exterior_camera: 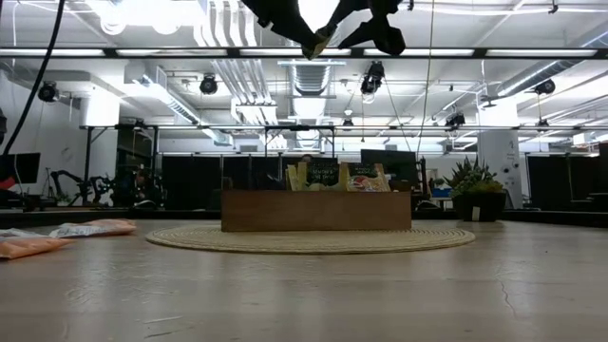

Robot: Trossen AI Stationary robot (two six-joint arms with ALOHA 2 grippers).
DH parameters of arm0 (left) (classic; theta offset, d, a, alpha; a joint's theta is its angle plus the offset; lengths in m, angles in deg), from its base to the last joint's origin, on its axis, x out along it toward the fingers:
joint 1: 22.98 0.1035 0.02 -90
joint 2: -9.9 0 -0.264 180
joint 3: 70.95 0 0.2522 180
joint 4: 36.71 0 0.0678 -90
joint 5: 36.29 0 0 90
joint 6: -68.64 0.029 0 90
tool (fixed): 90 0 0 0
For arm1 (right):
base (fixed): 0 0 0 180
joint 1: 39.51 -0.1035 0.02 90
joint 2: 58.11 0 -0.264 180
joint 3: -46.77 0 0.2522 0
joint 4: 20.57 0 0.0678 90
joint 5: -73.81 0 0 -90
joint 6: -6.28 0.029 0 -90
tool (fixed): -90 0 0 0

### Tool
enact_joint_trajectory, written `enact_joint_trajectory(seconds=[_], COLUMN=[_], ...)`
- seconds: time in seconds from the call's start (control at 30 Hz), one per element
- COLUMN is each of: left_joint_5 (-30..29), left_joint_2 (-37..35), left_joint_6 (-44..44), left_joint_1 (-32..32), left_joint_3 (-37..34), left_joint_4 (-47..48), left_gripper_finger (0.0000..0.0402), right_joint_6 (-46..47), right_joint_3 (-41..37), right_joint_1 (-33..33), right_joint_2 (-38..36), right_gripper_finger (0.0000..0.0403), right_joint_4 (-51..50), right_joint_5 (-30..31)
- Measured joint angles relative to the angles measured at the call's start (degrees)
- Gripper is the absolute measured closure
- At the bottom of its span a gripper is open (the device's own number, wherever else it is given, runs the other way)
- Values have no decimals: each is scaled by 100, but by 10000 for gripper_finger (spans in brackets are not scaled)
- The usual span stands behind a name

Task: Pick & Place Tea
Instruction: Put the yellow tea bag into the middle section of the wooden organizer

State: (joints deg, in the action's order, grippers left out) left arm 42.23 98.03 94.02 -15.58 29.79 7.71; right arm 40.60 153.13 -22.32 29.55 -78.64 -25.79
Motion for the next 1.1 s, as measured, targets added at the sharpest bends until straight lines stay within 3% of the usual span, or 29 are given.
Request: enact_joint_trajectory(seconds=[0.77, 0.9, 1.1], left_joint_5=[-42, -42, -42], left_joint_2=[189, 189, 189], left_joint_6=[-48, -50, -56], left_joint_1=[37, 37, 37], left_joint_3=[198, 195, 192], left_joint_4=[128, 131, 144], left_gripper_finger=[387, 387, 387], right_joint_6=[-110, -136, -197], right_joint_3=[0, 0, 0], right_joint_1=[-7, -4, -4], right_joint_2=[258, 258, 258], right_gripper_finger=[222, 247, 314], right_joint_4=[9, 10, 24], right_joint_5=[-397, -406, -458])
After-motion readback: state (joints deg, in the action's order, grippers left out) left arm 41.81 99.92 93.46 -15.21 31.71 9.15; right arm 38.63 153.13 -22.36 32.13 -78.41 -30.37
